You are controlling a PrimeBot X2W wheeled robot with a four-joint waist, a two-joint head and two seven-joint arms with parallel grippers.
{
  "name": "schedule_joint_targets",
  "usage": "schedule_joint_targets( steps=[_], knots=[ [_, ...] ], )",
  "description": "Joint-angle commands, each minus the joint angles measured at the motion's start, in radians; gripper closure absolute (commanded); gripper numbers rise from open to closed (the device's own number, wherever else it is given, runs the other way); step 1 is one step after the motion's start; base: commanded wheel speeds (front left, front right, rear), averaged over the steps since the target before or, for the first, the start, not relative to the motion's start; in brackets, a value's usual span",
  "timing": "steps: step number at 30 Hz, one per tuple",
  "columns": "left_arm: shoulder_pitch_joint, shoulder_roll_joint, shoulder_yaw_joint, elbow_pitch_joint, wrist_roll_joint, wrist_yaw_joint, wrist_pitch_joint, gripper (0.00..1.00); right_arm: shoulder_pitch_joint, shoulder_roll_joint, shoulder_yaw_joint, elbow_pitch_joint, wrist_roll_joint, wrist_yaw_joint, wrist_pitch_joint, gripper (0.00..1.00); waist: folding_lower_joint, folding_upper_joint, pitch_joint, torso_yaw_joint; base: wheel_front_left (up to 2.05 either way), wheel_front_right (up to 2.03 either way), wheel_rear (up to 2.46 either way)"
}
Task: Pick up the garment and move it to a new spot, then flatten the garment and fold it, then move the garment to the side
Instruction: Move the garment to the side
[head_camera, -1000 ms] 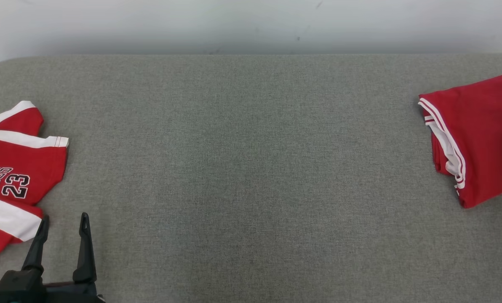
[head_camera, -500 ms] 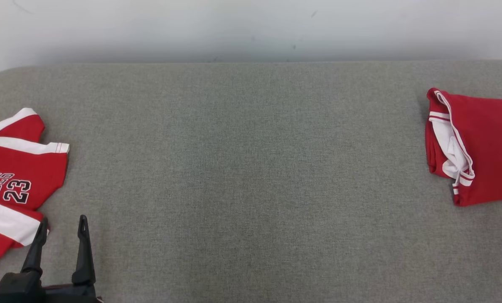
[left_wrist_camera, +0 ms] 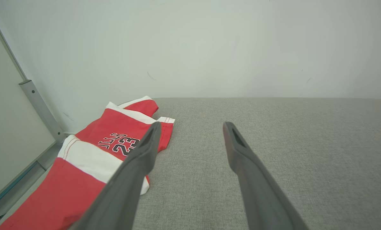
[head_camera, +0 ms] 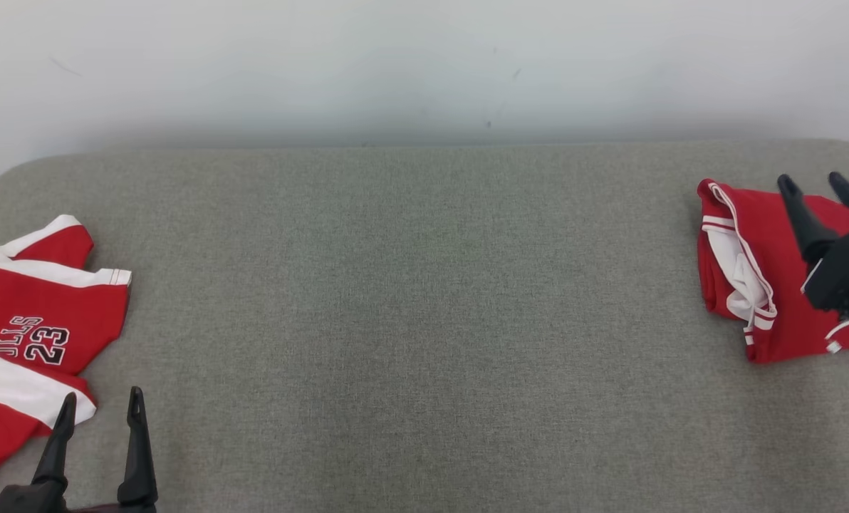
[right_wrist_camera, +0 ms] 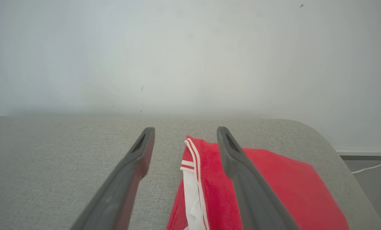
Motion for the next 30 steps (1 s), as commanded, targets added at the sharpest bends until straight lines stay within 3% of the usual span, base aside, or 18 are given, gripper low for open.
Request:
schedule_joint_targets(
  steps=[1, 8, 19, 30],
  knots=[
    [0.014, 0.009, 0.005, -0.004, -0.013, 0.003, -0.006, 0.0, 0.028, 0.003, -0.009, -0.009, 0.009, -0.001, -0.038, 0.0, 0.0, 0.0, -0.02, -0.004, 0.0, 0.0, 0.0],
    [0.038, 0.011, 0.004, -0.012, -0.015, 0.013, 0.0, 0.0, 0.135, 0.056, -0.065, -0.065, -0.057, -0.001, -0.115, 0.0, 0.0, 0.0, -0.054, -0.008, 0.0, 0.0, 0.0],
    [0.11, 0.018, 0.026, -0.028, -0.039, 0.038, 0.009, 0.0, 0.425, 0.207, -0.455, -0.344, -0.379, -0.001, -0.116, 0.0, 0.0, 0.0, -0.123, -0.031, 0.0, 0.0, 0.0],
    [0.141, 0.024, 0.031, -0.044, -0.052, 0.049, 0.009, 0.0, 0.649, 0.323, -0.642, -0.53, -0.619, -0.001, -0.115, 0.0, 0.0, 0.0, -0.149, -0.038, 0.0, 0.0, 0.0]
  ],
)
